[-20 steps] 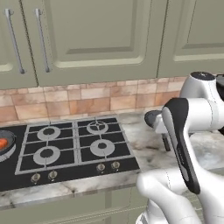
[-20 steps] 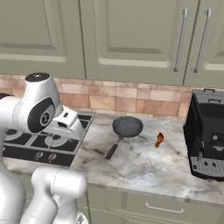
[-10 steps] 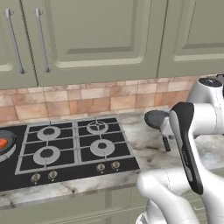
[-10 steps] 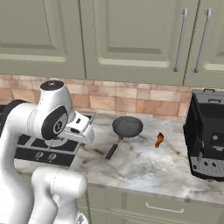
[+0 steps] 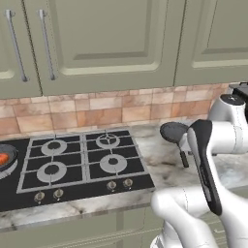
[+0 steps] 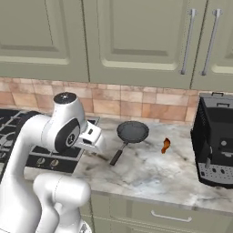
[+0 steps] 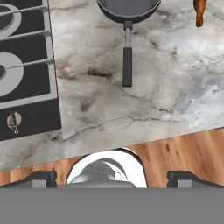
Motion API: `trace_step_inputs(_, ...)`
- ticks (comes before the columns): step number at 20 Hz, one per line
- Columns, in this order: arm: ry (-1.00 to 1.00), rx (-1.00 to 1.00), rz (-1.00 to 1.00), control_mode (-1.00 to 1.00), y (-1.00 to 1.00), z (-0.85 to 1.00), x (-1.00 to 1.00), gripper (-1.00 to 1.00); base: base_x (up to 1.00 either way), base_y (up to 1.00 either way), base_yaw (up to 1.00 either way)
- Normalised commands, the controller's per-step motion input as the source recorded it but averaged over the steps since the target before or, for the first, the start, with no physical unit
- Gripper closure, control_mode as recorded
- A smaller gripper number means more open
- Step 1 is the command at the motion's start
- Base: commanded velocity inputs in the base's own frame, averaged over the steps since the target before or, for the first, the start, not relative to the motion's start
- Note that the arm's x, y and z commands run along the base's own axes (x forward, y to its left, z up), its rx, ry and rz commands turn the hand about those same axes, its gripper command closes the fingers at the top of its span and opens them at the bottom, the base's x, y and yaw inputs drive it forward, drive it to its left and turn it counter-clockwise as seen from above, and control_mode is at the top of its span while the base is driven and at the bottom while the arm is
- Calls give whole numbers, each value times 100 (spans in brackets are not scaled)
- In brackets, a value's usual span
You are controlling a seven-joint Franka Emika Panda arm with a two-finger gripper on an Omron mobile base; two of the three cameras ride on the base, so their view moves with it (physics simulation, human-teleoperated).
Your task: Place both pans onto different burners. Then place the squash and the chicken drumstick on different pans.
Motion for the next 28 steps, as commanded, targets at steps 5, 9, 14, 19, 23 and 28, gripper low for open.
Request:
trace_step_inputs(5, 0, 0, -2, -100, -10, -19, 30, -100, 0, 0, 0)
trace_step_inputs(9, 0, 0, -1, -100, -4, -21, 44, -100, 0, 0, 0)
trace_step_inputs(14, 0, 0, -1, -100, -8, -24, 41, -100, 0, 0, 0)
trace_step_inputs(19, 0, 0, 0, -100, -18, -31, 26, -100, 0, 0, 0)
trace_step_inputs(23, 0, 0, 0, -100, -26, -38, 20, -100, 0, 0, 0)
trace_step_inputs(28, 0, 0, -3, -100, -12, -32, 21, -100, 0, 0, 0)
